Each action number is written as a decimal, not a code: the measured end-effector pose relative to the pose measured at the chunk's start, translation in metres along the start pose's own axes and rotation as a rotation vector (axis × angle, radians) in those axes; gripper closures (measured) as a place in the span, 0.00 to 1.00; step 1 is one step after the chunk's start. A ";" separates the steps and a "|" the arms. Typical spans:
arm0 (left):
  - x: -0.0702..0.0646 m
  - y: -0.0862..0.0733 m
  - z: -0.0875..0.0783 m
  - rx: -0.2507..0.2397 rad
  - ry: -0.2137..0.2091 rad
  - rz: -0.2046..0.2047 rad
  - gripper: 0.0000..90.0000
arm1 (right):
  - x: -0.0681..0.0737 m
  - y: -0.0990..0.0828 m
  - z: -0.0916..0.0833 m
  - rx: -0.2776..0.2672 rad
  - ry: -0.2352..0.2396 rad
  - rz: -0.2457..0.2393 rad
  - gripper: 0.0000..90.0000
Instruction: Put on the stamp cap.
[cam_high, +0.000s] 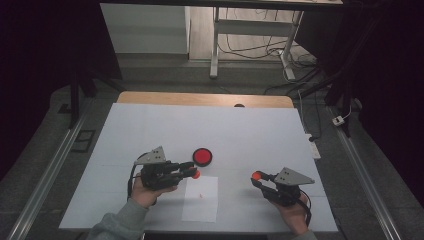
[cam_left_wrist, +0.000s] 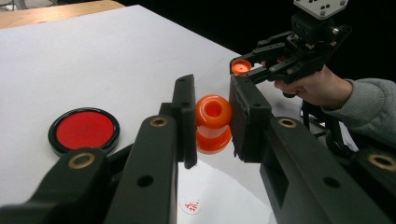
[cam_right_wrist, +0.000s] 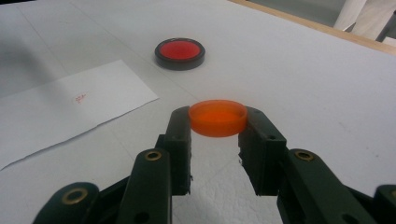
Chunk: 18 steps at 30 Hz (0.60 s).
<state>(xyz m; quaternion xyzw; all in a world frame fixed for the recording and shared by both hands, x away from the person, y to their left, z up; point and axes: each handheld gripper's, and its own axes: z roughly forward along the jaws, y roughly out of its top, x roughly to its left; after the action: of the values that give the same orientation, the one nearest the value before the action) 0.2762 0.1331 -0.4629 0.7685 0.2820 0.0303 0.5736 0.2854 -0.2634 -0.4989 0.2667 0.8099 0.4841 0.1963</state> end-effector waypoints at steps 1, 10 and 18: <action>0.000 0.000 0.000 0.000 0.001 0.000 0.81 | 0.001 0.000 0.001 -0.001 0.001 0.000 0.72; 0.000 0.000 0.001 0.004 0.004 0.005 0.81 | 0.010 0.005 0.011 0.002 0.035 -0.018 0.72; -0.001 0.000 0.002 0.006 0.003 0.008 0.81 | 0.019 0.009 0.022 0.011 0.067 -0.033 0.72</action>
<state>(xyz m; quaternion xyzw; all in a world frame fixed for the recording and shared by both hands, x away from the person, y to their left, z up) 0.2763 0.1311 -0.4635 0.7713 0.2799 0.0331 0.5706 0.2854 -0.2331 -0.5025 0.2378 0.8231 0.4849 0.1754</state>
